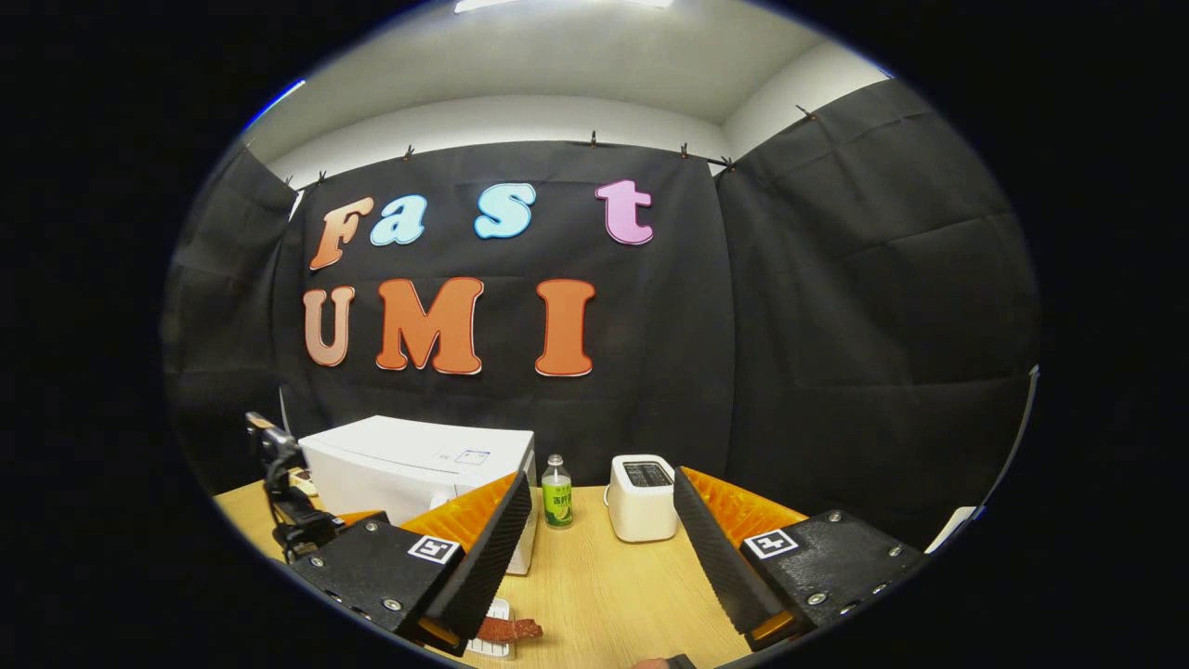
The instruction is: Open the microwave oven with the left hand, put the food in, and close the microwave oven.
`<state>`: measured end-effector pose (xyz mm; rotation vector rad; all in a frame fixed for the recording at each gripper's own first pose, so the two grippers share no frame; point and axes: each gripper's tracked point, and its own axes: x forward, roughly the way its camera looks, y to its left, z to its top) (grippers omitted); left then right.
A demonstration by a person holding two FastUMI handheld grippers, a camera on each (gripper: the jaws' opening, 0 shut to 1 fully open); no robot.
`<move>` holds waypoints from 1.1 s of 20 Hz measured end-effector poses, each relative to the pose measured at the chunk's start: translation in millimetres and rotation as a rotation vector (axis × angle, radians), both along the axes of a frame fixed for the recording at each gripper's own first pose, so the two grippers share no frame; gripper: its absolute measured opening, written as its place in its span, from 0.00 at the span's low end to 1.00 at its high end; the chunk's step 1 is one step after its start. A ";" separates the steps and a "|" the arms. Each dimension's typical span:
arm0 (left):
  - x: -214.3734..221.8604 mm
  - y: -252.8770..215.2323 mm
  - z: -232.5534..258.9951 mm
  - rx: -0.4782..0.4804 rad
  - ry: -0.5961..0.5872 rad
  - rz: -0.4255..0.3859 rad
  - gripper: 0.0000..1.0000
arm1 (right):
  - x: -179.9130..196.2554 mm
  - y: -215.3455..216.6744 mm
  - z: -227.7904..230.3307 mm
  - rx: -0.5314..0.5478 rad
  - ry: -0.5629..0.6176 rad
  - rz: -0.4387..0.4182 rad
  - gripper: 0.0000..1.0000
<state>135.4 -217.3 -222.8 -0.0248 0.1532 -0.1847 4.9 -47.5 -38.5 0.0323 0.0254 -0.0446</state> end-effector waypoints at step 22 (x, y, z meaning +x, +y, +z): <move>-2.6 -14.6 -36.0 0.020 -0.051 -0.119 0.09 | 15.0 -16.2 -30.1 0.043 0.013 -0.019 0.96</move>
